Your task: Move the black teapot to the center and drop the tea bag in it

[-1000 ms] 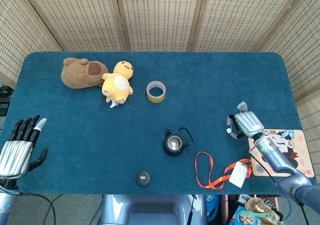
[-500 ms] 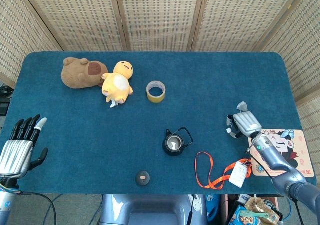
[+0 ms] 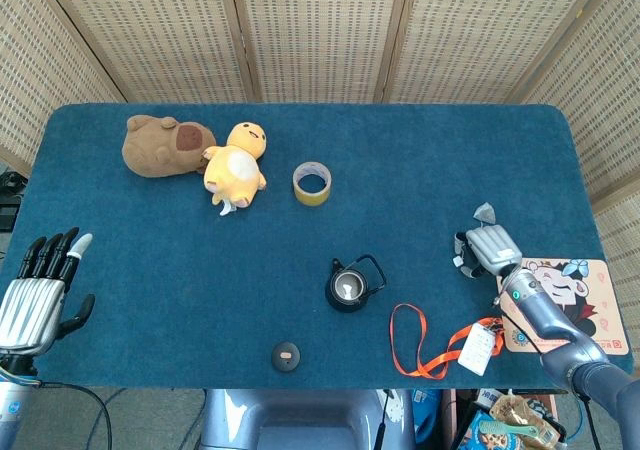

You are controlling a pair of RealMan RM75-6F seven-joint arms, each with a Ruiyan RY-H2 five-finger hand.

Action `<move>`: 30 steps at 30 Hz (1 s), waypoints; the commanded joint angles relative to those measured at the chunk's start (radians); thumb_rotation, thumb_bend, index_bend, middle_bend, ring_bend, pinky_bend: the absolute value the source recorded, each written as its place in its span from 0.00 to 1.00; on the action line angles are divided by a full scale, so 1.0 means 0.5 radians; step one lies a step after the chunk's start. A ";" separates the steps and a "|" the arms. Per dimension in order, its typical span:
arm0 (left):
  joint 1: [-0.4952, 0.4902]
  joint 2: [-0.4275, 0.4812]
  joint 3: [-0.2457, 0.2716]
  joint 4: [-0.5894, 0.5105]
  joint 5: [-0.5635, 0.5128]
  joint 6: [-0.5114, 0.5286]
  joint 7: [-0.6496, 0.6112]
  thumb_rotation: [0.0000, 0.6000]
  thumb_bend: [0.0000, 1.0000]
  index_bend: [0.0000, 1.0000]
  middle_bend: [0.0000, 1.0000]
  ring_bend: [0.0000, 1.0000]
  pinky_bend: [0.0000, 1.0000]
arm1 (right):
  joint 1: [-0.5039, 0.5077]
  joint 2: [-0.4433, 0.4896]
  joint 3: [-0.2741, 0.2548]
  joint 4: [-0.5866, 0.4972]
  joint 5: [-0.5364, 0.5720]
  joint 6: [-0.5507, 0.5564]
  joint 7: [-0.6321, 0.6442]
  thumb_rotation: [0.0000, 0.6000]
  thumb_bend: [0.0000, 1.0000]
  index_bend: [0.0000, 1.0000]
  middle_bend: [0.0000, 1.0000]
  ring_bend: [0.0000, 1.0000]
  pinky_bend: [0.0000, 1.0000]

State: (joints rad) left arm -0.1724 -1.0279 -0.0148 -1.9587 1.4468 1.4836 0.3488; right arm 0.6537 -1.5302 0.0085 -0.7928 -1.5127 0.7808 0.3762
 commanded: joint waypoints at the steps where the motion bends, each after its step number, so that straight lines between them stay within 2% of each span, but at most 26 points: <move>1: 0.003 0.002 -0.001 -0.001 0.002 0.000 -0.002 1.00 0.43 0.00 0.00 0.00 0.00 | 0.003 -0.010 -0.005 0.015 0.001 -0.008 0.001 1.00 0.41 0.51 0.78 0.86 0.93; 30: 0.035 -0.004 -0.027 0.034 -0.017 -0.037 -0.050 1.00 0.43 0.00 0.00 0.00 0.00 | 0.036 -0.077 -0.017 0.105 0.038 -0.079 -0.007 1.00 0.43 0.54 0.78 0.86 0.93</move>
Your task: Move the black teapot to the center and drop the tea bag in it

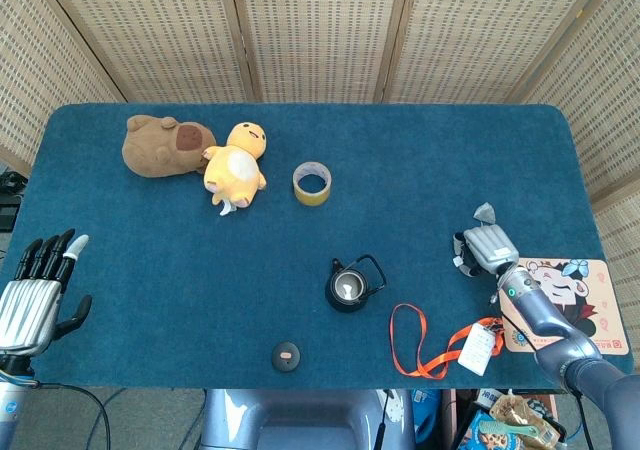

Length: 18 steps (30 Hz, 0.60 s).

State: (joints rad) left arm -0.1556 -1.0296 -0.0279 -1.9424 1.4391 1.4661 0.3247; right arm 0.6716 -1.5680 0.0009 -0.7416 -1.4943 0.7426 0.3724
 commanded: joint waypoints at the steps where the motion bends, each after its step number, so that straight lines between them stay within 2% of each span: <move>1: 0.002 -0.001 -0.001 0.003 -0.002 -0.004 -0.003 1.00 0.43 0.00 0.00 0.00 0.00 | 0.000 -0.003 -0.002 0.004 0.002 -0.003 0.001 1.00 0.44 0.54 0.78 0.86 0.93; 18: 0.010 -0.001 -0.012 0.006 -0.007 -0.025 -0.010 1.00 0.43 0.00 0.00 0.00 0.00 | -0.005 -0.018 -0.013 0.013 0.005 -0.001 0.001 1.00 0.44 0.57 0.78 0.86 0.93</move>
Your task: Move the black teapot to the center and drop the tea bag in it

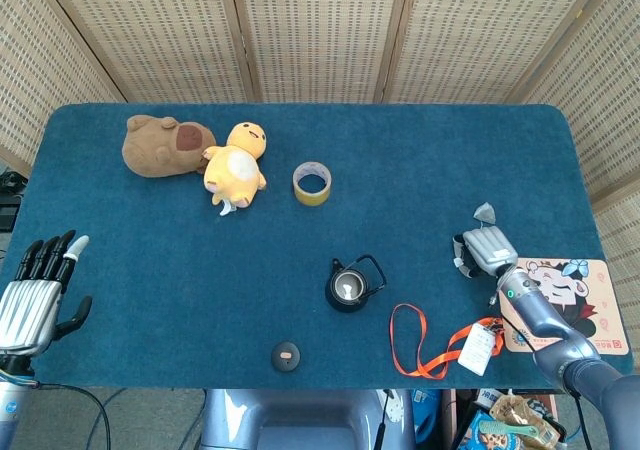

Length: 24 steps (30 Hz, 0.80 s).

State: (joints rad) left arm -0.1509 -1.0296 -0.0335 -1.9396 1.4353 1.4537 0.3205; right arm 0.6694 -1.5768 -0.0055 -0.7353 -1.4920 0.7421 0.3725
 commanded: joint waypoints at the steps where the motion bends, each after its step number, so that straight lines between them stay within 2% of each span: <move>1: 0.001 -0.001 -0.002 0.001 0.000 -0.001 -0.001 1.00 0.43 0.00 0.00 0.00 0.00 | 0.000 0.000 0.000 0.001 0.001 0.000 0.001 1.00 0.44 0.57 0.78 0.86 0.93; 14: 0.001 0.000 -0.006 -0.003 -0.007 -0.015 0.009 1.00 0.43 0.00 0.00 0.00 0.00 | 0.003 -0.011 0.000 0.015 0.006 -0.008 0.001 1.00 0.45 0.58 0.78 0.86 0.93; 24: 0.007 -0.002 -0.005 0.002 -0.013 -0.020 0.001 1.00 0.43 0.00 0.00 0.00 0.00 | 0.020 -0.028 0.003 0.038 0.006 -0.029 0.012 1.00 0.49 0.58 0.78 0.86 0.93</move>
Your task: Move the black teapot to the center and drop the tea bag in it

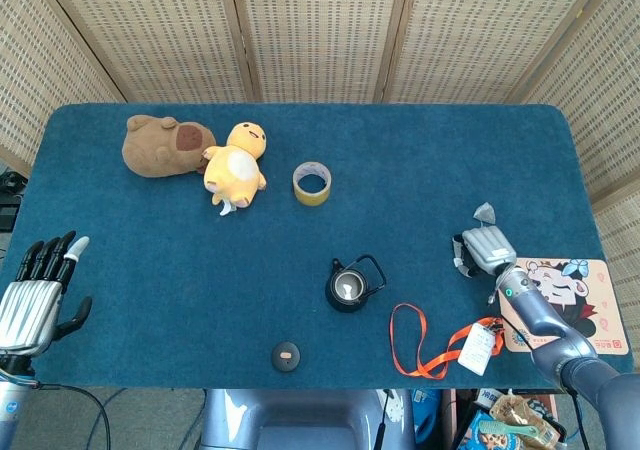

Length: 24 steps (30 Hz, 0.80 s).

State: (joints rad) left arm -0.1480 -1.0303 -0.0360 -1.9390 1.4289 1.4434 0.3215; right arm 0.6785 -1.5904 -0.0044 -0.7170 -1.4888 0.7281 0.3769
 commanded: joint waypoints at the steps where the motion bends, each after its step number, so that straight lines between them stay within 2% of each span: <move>1: 0.001 0.000 0.000 0.001 -0.001 0.000 -0.002 1.00 0.43 0.00 0.00 0.00 0.00 | 0.003 -0.002 0.000 0.003 -0.001 -0.002 0.006 1.00 0.50 0.59 0.79 0.86 0.93; 24: 0.004 -0.006 -0.001 0.007 -0.010 -0.014 0.000 1.00 0.43 0.00 0.00 0.00 0.00 | 0.010 -0.008 -0.002 0.025 -0.007 0.001 0.044 1.00 0.58 0.62 0.79 0.86 0.93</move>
State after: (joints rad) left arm -0.1457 -1.0332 -0.0365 -1.9353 1.4240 1.4364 0.3214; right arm 0.6835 -1.5946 -0.0056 -0.7046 -1.4924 0.7283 0.3990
